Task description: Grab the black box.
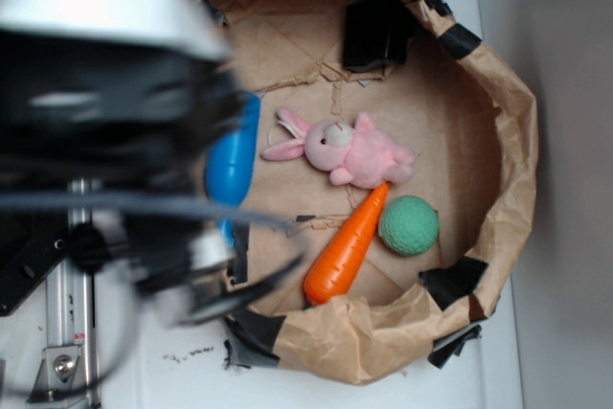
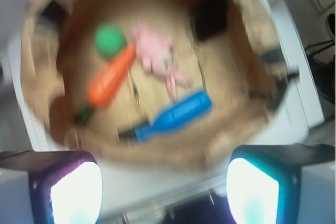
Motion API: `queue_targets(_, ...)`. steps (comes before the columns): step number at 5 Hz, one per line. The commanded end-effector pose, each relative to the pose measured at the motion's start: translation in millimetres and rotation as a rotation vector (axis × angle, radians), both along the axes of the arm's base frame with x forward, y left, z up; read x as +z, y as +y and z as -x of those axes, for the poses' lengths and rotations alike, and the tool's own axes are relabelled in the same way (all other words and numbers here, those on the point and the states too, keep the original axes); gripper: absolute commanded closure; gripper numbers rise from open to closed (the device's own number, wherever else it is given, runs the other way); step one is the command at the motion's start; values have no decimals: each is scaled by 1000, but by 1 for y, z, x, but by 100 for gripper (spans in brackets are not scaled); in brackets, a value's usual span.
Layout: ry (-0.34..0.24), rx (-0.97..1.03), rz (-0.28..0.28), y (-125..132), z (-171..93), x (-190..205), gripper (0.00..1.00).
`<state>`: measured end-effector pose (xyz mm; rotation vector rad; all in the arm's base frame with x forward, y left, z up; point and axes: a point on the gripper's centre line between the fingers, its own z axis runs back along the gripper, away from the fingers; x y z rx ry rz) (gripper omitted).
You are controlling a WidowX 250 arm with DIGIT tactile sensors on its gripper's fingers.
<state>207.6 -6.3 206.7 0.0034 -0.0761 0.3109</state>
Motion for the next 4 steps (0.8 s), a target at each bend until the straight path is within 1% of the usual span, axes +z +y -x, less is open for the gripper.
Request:
queue_targets(1, -235, 414, -24, 29, -33, -41, 0)
queue_targets(2, -273, 471, -79, 36, -37, -62, 0)
queue_targets(3, -323, 473, -149, 47, -47, -72, 0)
queue_targets(4, -332, 500, -161, 63, -56, -84, 0)
